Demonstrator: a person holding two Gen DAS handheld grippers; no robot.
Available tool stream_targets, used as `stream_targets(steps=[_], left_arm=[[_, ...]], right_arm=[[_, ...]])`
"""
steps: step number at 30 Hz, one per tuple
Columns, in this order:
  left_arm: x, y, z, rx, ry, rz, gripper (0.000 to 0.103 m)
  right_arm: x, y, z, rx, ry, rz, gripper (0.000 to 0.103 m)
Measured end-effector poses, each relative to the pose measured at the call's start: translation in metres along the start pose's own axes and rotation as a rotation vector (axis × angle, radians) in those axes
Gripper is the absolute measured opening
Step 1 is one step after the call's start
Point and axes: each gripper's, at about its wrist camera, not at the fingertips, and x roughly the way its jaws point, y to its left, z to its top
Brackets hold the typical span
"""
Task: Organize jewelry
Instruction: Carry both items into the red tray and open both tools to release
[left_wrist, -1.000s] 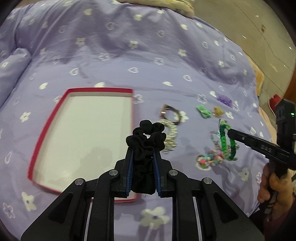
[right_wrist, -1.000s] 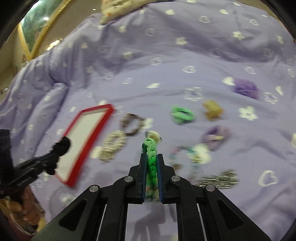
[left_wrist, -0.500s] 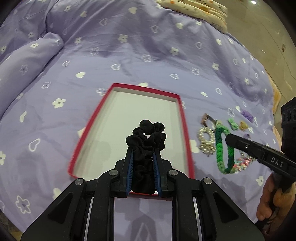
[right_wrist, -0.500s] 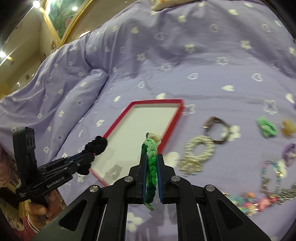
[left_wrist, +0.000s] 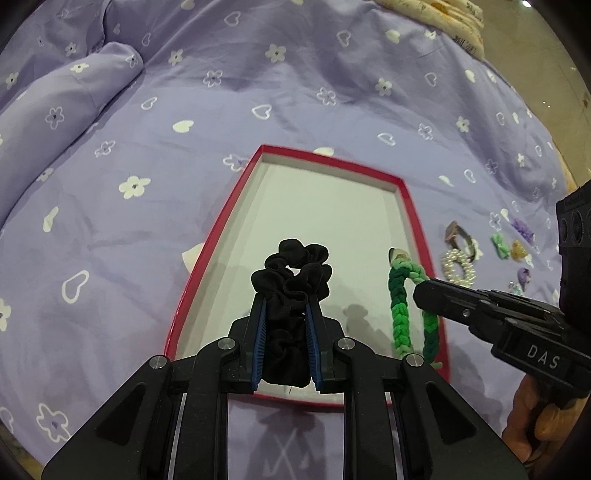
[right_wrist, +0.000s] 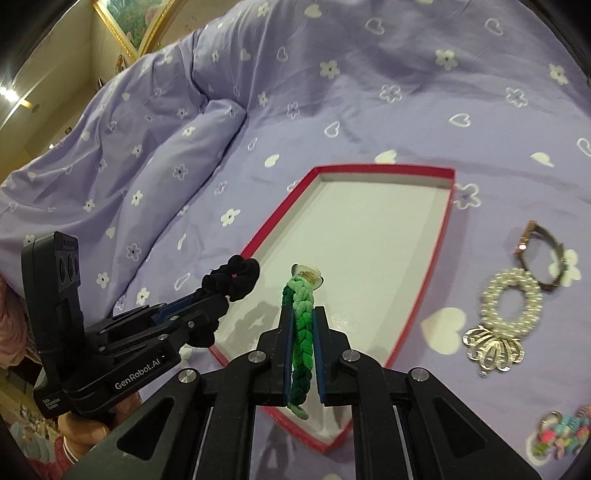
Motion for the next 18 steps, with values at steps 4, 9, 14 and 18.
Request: stream_targets(steps=[4,9,14,18], left_arm=[[0.017,0.005,-0.002,-0.004,0.036,0.004,0.018],[0.029,0.007,-0.008,-0.004,0.072,0.002,0.019],[0.035,0.007,-0.013,-0.007,0.094,0.013,0.024],[0.035,0.008,-0.014,-0.014,0.099,0.011,0.035]], right_arm=[[0.018,-0.003,-0.002,-0.005,0.041,-0.017,0.01],[0.032,-0.003,-0.007,-0.031,0.092,-0.038,0.01],[0.038,-0.004,-0.01,-0.048,0.116,-0.059,0.014],[0.038,-0.006,-0.009,-0.042,0.123,-0.059,0.016]])
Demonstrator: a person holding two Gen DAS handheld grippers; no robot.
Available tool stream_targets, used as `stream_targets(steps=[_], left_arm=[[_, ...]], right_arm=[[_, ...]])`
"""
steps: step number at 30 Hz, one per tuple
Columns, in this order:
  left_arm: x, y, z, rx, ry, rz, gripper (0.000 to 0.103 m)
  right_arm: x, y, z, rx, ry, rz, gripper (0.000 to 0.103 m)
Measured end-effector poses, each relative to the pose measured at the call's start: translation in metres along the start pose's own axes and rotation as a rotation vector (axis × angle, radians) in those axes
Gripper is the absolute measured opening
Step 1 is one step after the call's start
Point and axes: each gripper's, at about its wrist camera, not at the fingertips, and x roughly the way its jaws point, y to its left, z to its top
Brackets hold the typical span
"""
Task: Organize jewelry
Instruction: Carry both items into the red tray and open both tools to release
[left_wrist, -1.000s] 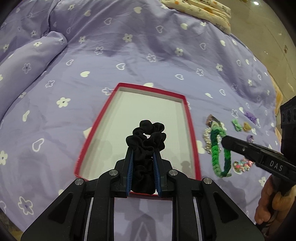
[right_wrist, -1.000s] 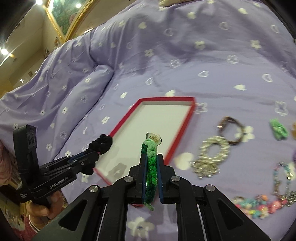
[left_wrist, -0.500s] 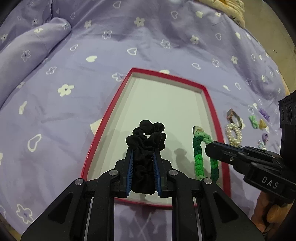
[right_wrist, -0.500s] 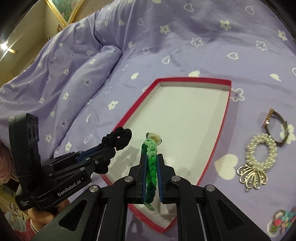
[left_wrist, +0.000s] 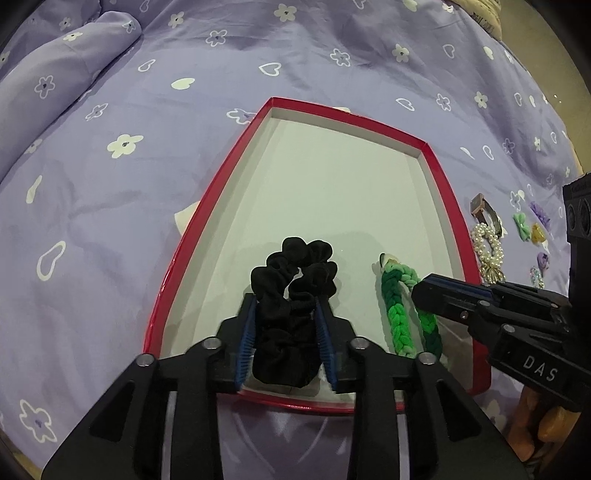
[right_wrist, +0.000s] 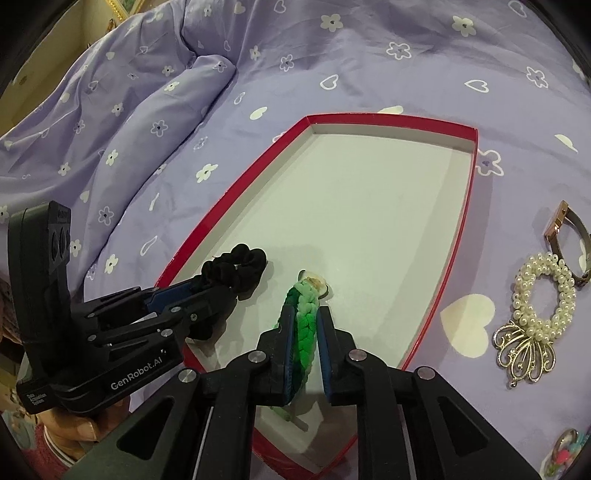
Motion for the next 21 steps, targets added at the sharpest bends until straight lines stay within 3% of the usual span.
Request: stream_targets(steps=[4,8,12,16,21], left_arm=[[-0.006,0.0,-0.001,0.006,-0.014,0.004,0.044],[-0.014,-0.002,-0.003,0.01,-0.025,0.01,0.047],[-0.025,-0.003,-0.006,0.01,-0.042,0.01,0.057],[-0.036,-0.008,-0.006,0.005,-0.063,0.002,0.062],[-0.048,-0.026,-0.004,0.017,-0.084,-0.016,0.065]], right_arm=[[-0.007,-0.003,0.0,0.016,-0.019,0.009,0.029],[-0.019,-0.003,0.0,0.019,-0.045,0.017,0.03],[-0.033,-0.005,-0.002,0.036,-0.074,0.028,0.031],[-0.053,-0.01,-0.008,0.051,-0.108,0.031,0.042],[-0.082,-0.028,-0.018,0.091,-0.158,0.006,0.043]])
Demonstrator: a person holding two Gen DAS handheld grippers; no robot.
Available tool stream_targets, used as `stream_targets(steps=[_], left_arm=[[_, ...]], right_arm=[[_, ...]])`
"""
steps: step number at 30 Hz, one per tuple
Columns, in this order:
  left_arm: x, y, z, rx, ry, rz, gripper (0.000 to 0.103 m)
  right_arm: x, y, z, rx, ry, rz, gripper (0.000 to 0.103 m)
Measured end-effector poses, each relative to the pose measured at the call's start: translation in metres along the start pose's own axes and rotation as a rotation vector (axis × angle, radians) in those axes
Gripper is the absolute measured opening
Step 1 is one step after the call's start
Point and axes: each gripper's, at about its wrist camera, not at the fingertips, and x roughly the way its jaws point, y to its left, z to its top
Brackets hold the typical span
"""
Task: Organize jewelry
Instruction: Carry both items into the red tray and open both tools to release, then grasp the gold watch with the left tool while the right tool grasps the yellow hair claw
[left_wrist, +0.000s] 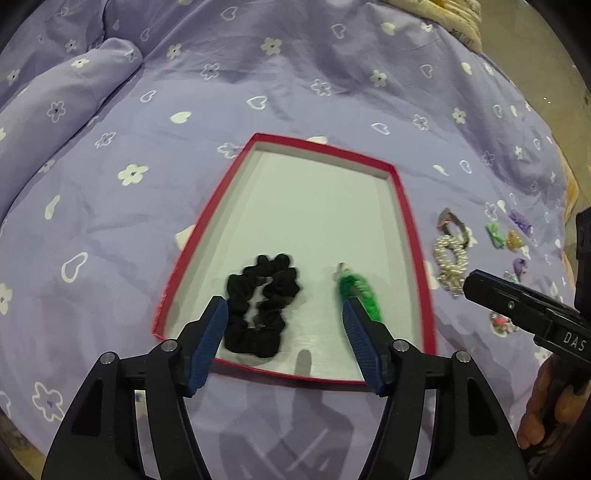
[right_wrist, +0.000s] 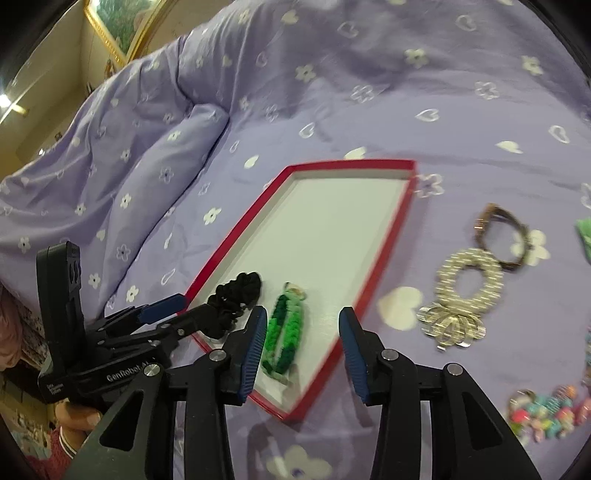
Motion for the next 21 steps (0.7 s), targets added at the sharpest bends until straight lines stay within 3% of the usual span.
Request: stream_targets(steps=[21], left_arm=[[-0.002,-0.103,0.006,0.154,-0.001,-0.084,0.065]], right_arm=[[-0.102,-0.106,-0.033,0.164,-0.13,-0.158,0.043]])
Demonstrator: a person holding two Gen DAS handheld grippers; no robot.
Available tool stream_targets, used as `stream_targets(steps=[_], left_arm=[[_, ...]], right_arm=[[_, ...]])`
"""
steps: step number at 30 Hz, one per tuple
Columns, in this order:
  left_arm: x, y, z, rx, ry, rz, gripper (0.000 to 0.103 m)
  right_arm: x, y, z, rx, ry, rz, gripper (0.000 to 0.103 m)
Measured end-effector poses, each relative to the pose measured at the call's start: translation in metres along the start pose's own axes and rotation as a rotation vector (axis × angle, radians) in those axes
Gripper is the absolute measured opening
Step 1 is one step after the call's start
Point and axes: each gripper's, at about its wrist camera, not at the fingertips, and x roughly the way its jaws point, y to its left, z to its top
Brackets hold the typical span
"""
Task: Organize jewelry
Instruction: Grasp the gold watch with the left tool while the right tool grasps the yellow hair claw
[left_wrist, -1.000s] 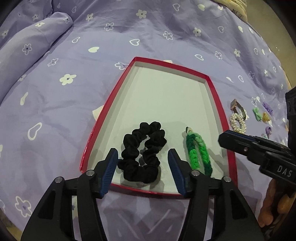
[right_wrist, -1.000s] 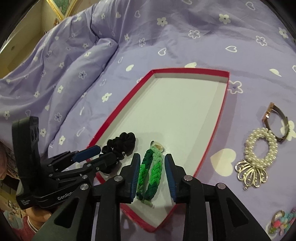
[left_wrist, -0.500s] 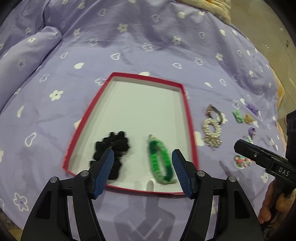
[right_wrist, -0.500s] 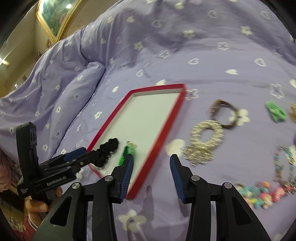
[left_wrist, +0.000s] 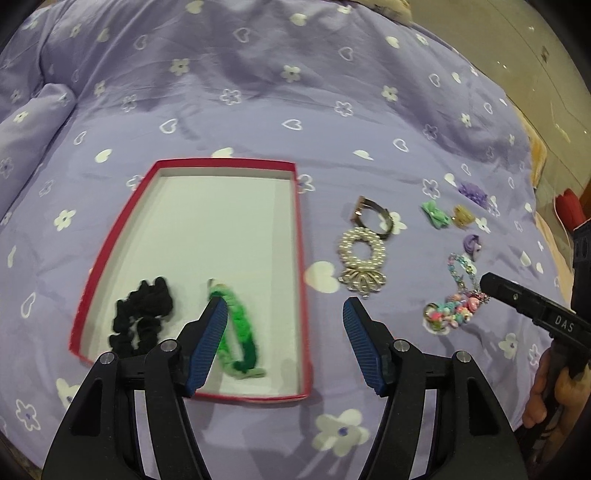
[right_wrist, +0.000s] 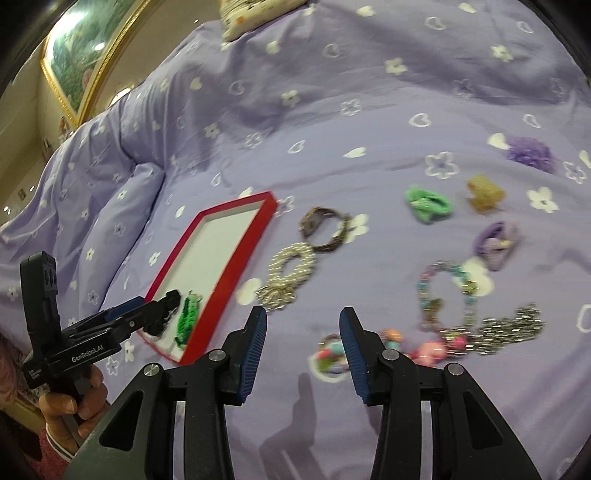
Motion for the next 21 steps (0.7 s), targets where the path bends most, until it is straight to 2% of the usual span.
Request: stream_targets(steps=[11,21], left_arm=[[0.025,-0.041,0.015,0.069,0.021,-0.027,0.065],[0.057,-0.066,0.046,0.125,0.028,-0.031,0.065]], right_arm=[[-0.016,-0.053,0.007,0.062,-0.035,-0.073,0.043],[-0.015,-0.085,0.036,0.045,-0.068,-0.154,0.043]])
